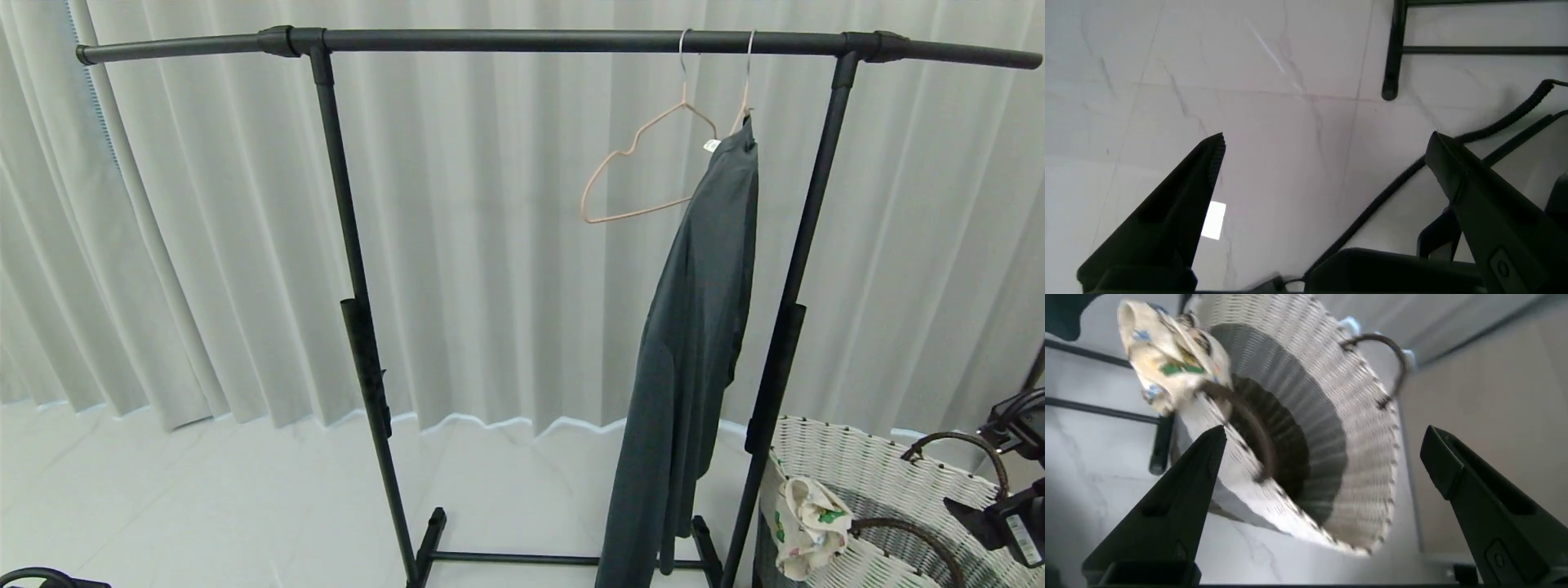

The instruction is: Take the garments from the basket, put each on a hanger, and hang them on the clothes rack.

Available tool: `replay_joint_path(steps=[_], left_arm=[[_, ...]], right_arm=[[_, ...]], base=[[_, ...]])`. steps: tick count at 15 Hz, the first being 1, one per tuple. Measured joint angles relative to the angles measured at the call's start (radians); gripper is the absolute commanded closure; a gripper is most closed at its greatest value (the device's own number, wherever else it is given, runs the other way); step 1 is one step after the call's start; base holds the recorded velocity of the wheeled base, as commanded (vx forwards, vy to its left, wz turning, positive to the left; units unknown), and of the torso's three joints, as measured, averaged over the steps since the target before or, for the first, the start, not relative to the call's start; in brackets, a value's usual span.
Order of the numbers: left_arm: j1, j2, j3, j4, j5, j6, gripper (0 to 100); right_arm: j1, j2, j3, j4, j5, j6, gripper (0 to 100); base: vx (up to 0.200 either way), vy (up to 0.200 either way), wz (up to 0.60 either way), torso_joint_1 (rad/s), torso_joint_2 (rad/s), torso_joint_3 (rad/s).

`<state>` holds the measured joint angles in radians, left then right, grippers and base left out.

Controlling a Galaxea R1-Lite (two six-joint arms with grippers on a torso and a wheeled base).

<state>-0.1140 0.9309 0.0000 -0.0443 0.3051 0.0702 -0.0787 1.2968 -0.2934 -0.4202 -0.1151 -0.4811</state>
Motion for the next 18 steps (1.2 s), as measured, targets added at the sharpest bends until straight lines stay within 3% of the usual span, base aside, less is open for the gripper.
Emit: replay_joint_path(steps=[3, 8, 16, 18], left_arm=[[-0.001, 0.0, 0.0, 0.0, 0.001, 0.0, 0], [-0.001, -0.001, 0.0, 0.0, 0.001, 0.0, 0], [-0.001, -0.002, 0.0, 0.0, 0.0, 0.0, 0], [-0.001, -0.001, 0.0, 0.0, 0.0, -0.001, 0]], right_arm=[[0.074, 0.093, 0.005, -0.096, 0.0, 0.001, 0], [0.198, 0.297, 0.023, -0.186, 0.026, 0.0, 0], [0.215, 0.495, 0.006, -0.199, 0.016, 0.0, 0], [0.214, 0.529, -0.004, -0.224, -0.027, 0.0, 0]], base=[[0.2, 0.0, 0.0, 0.001, 0.0, 0.002], [0.0, 0.0, 0.0, 0.0, 0.0, 0.0], [0.0, 0.0, 0.0, 0.0, 0.0, 0.0], [0.0, 0.0, 0.0, 0.0, 0.0, 0.0]])
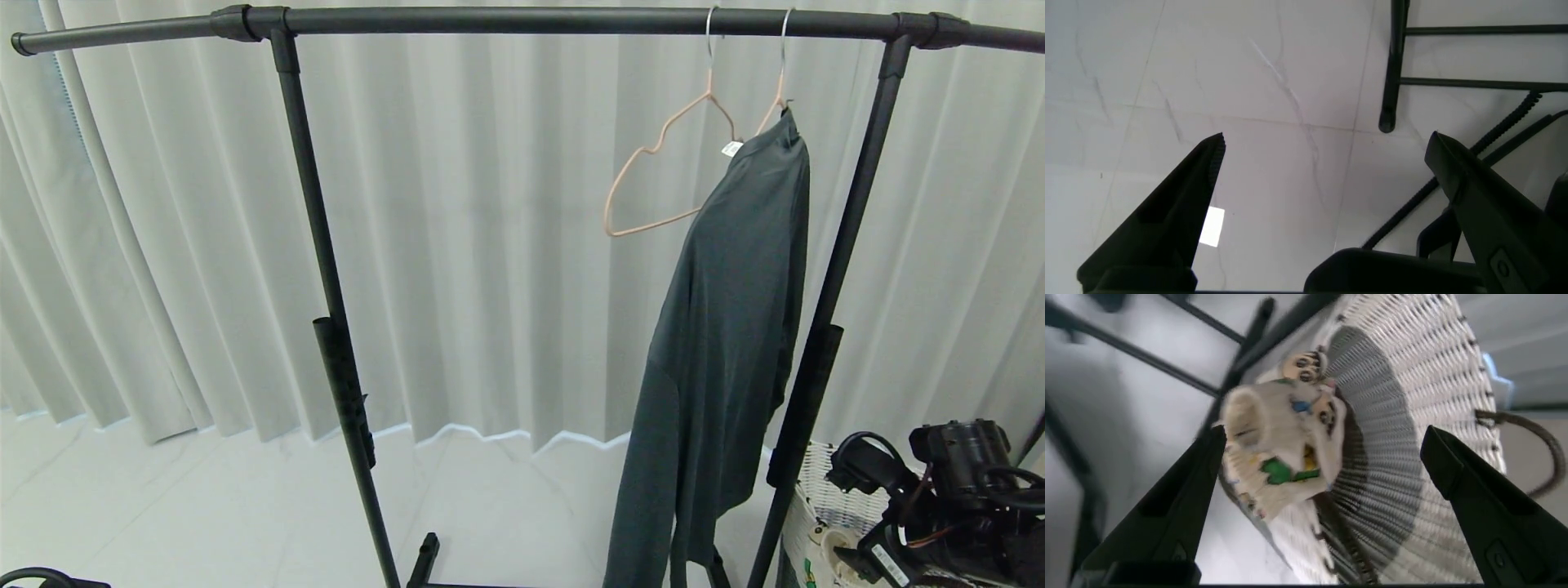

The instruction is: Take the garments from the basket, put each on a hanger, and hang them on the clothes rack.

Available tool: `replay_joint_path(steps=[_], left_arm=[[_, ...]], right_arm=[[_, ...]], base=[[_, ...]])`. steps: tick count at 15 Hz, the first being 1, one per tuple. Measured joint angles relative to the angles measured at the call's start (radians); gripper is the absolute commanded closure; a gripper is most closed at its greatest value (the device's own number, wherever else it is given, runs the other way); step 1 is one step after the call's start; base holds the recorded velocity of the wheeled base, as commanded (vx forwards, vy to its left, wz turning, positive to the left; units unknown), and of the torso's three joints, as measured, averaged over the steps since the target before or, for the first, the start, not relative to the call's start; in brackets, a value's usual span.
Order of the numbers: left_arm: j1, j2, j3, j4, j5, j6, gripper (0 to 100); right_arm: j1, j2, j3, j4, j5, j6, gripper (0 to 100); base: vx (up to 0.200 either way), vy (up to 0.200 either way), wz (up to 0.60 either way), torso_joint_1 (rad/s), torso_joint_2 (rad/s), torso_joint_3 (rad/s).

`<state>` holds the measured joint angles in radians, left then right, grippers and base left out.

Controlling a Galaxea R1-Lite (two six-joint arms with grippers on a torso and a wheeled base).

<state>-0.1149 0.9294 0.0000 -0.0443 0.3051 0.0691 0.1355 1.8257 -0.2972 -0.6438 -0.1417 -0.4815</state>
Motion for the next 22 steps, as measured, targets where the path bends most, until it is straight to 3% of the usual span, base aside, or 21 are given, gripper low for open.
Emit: replay_joint_path(steps=[4, 5, 12, 15, 18, 22], left_arm=[[0.0, -0.001, 0.0, 0.0, 0.0, 0.0, 0], [0.0, -0.003, 0.0, 0.0, 0.0, 0.0, 0], [0.0, -0.03, 0.0, 0.0, 0.0, 0.0, 0], [0.0, -0.034, 0.0, 0.0, 0.001, 0.003, 0], [0.0, -0.034, 0.0, 0.0, 0.001, 0.0, 0], [0.0, -0.036, 0.0, 0.0, 0.001, -0.001, 0]], right_arm=[[0.0, 0.071, 0.001, -0.129, -0.068, 0.0, 0], [0.003, 0.081, 0.003, -0.13, -0.079, 0.0, 100], [0.028, 0.048, -0.001, -0.133, -0.082, 0.001, 100], [0.041, -0.032, -0.078, -0.105, -0.081, 0.005, 100], [0.075, -0.135, -0.175, -0.002, -0.08, 0.02, 100], [0.208, -0.282, -0.266, 0.192, -0.08, 0.152, 100]], base=[[0.0, 0.0, 0.0, 0.0, 0.0, 0.0], [0.0, 0.0, 0.0, 0.0, 0.0, 0.0], [0.0, 0.0, 0.0, 0.0, 0.0, 0.0], [0.0, 0.0, 0.0, 0.0, 0.0, 0.0], [-0.133, 0.0, 0.0, 0.002, 0.0, 0.002], [-0.2, 0.0, 0.0, 0.002, 0.0, -0.001]])
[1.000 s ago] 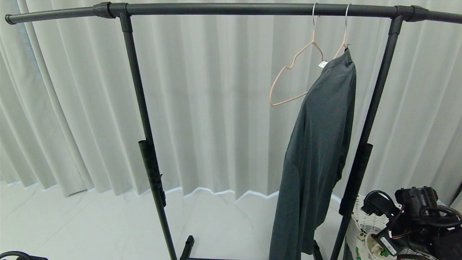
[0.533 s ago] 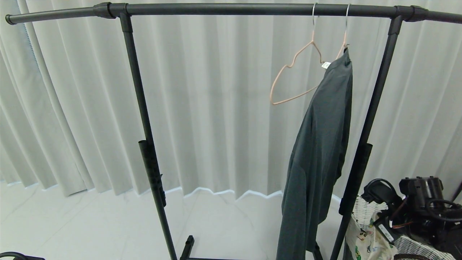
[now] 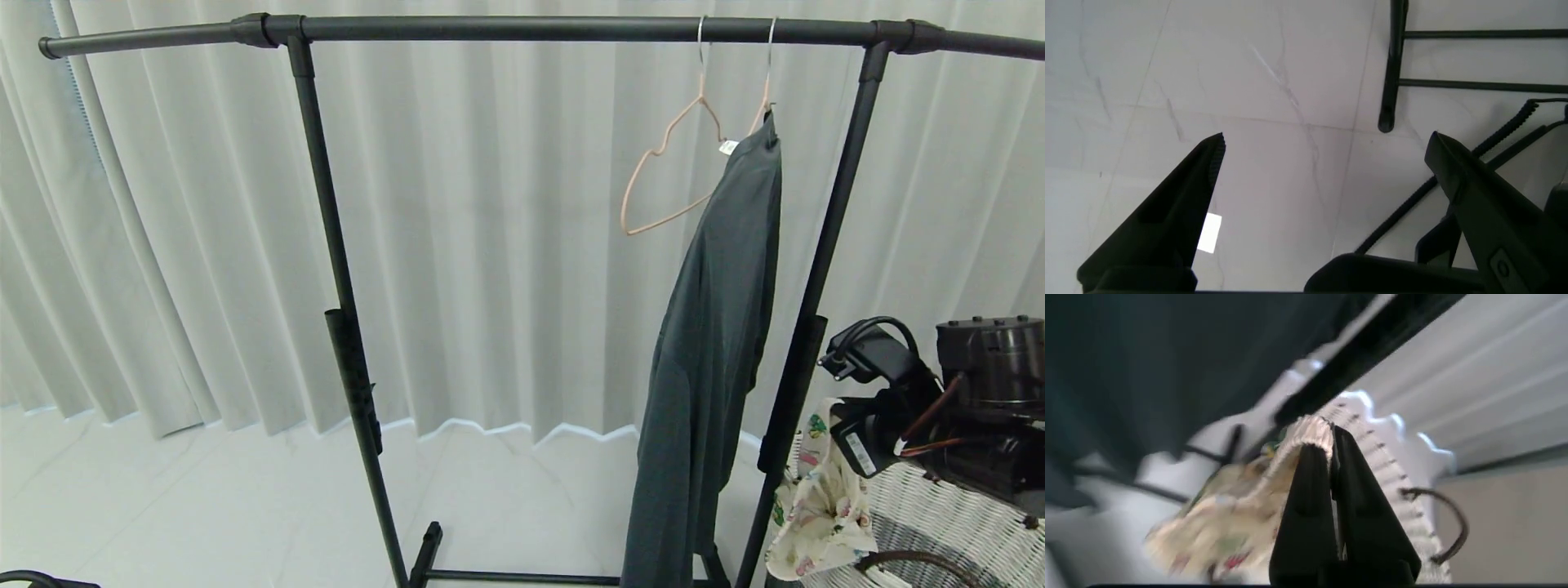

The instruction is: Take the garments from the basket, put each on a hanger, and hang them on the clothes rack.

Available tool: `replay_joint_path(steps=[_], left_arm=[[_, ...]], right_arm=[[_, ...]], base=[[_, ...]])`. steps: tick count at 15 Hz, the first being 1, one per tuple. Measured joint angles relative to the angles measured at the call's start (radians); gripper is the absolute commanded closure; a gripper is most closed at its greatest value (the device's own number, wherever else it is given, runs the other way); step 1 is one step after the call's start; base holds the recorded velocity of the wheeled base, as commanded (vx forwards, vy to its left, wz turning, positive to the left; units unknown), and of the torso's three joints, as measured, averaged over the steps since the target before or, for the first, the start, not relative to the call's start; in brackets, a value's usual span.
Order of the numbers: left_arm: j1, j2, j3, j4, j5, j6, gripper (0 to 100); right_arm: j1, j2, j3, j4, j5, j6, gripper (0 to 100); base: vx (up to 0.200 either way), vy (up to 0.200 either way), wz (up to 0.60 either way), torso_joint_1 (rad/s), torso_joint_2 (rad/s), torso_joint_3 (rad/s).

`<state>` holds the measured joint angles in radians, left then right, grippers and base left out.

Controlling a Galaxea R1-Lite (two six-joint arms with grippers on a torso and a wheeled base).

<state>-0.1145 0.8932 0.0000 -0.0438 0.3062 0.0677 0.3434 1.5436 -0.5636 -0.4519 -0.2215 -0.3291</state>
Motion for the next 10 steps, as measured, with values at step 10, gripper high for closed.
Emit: replay_joint_path(steps=[10], left_arm=[[0.004, -0.033, 0.0, 0.0, -0.001, -0.005, 0]], right_arm=[[0.279, -0.134, -0.181, 0.154, 0.001, 0.203, 100]], base=[[-0.18, 0.0, 0.0, 0.0, 0.0, 0.003]])
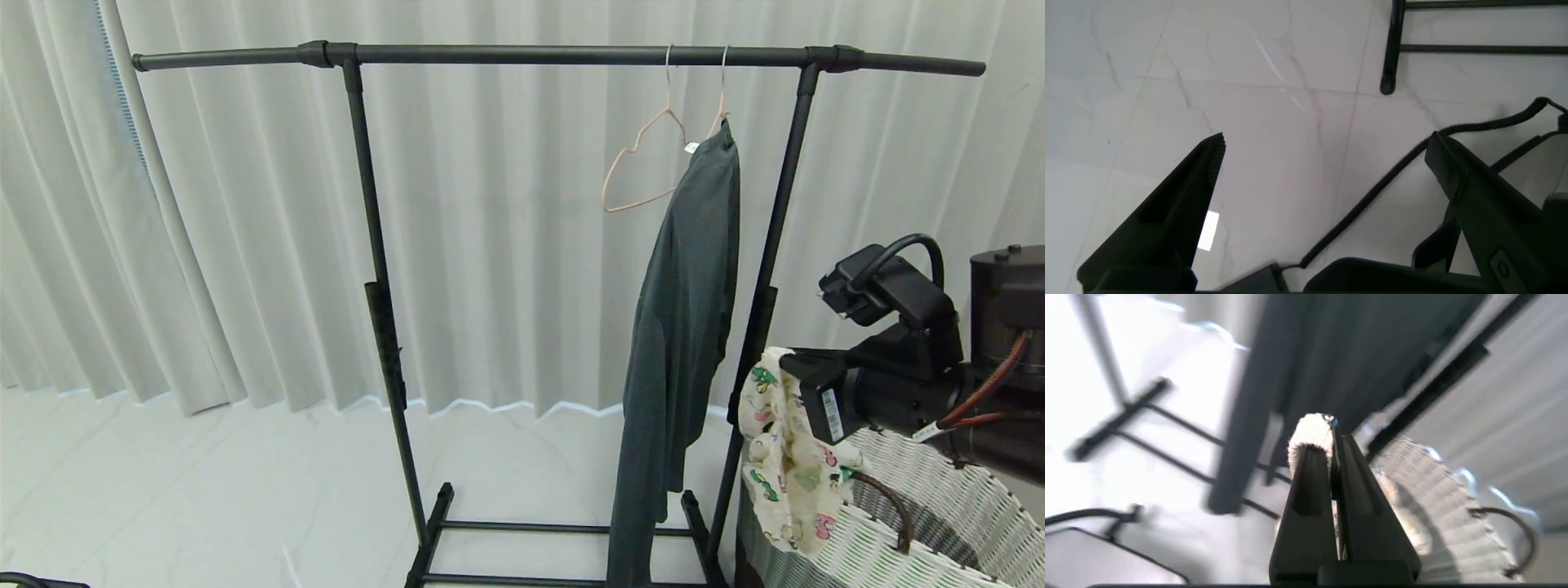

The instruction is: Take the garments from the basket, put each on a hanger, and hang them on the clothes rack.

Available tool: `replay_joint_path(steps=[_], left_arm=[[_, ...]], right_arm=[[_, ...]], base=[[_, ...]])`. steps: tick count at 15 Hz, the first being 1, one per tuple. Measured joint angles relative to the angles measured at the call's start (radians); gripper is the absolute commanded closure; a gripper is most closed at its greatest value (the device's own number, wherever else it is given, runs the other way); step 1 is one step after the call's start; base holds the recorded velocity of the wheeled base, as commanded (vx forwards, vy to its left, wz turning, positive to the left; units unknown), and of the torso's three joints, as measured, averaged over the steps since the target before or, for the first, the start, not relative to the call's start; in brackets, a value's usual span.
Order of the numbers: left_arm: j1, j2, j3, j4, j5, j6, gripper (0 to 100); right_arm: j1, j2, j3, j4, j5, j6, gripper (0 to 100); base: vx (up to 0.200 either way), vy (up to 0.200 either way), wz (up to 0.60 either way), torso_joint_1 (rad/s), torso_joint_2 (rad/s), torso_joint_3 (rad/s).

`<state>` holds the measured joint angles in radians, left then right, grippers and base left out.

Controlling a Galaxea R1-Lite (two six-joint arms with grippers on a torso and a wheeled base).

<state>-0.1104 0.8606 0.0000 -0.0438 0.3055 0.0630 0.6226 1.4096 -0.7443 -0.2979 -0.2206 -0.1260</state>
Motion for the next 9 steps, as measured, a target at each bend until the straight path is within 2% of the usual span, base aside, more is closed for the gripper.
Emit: replay_joint_path(steps=[2, 4, 7, 9], left_arm=[[0.0, -0.001, 0.0, 0.0, -0.004, 0.0, 0], [-0.003, -0.013, 0.0, 0.0, -0.054, 0.001, 0], [-0.013, -0.081, -0.002, 0.0, -0.199, 0.033, 0], [-0.018, -0.127, -0.073, -0.003, -0.282, 0.044, 0]], right_arm=[[0.034, 0.008, -0.018, 0.001, 0.0, 0.037, 100], [0.073, 0.028, -0.05, -0.001, 0.0, 0.087, 100], [0.12, 0.081, -0.129, -0.001, 0.0, 0.149, 100], [0.137, 0.124, -0.206, -0.001, 0.0, 0.187, 100]], base=[[0.0, 0.0, 0.0, 0.0, 0.0, 0.0], [0.0, 0.0, 0.0, 0.0, 0.0, 0.0], [0.0, 0.0, 0.0, 0.0, 0.0, 0.0], [0.0, 0.0, 0.0, 0.0, 0.0, 0.0]])
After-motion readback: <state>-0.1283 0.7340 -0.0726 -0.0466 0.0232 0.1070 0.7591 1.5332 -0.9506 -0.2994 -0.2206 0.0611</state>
